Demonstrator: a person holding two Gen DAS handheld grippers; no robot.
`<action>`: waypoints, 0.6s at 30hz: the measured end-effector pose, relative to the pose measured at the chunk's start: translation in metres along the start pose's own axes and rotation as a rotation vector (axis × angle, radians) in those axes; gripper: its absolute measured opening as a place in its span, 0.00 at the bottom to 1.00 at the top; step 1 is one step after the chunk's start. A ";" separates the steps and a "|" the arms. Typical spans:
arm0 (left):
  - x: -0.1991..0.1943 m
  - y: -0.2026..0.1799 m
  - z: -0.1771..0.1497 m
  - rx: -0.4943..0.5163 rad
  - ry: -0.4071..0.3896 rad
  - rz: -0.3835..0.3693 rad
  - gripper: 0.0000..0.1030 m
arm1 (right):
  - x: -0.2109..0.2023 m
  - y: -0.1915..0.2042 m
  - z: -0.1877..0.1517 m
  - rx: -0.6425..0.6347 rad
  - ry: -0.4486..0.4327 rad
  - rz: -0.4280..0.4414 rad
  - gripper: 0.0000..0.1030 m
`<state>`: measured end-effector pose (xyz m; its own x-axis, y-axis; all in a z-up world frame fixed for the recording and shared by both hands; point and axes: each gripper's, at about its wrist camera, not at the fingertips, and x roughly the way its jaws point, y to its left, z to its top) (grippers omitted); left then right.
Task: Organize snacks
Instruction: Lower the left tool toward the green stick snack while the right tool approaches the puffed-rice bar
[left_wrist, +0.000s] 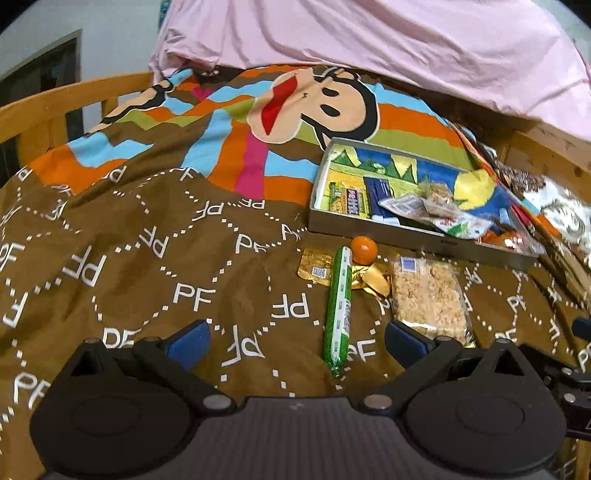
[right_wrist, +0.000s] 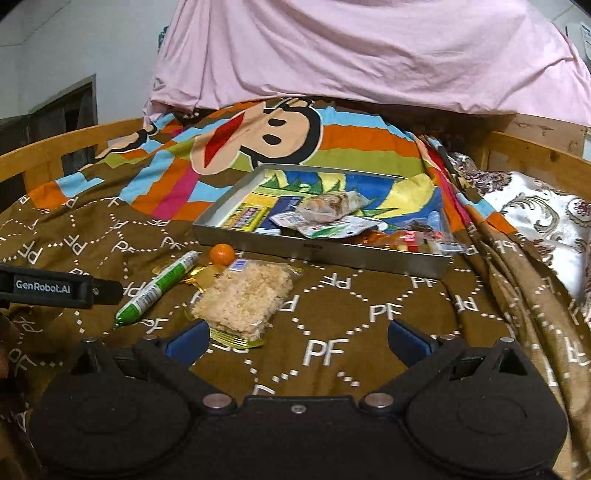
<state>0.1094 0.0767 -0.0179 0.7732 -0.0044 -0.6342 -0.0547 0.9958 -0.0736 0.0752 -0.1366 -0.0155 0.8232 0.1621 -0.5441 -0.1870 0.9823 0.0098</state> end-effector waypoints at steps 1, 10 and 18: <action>0.001 0.000 0.001 0.012 0.005 0.002 0.99 | 0.002 0.003 -0.001 -0.005 -0.002 0.006 0.99; 0.015 0.007 0.010 0.066 0.028 -0.004 0.99 | -0.002 0.019 -0.008 -0.082 -0.114 0.042 0.99; 0.039 0.004 0.035 0.189 0.063 -0.043 0.99 | 0.007 0.031 -0.010 -0.145 -0.175 0.063 0.99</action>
<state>0.1619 0.0837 -0.0163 0.7308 -0.0471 -0.6810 0.1015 0.9940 0.0403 0.0694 -0.1060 -0.0270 0.8857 0.2486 -0.3921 -0.3054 0.9481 -0.0887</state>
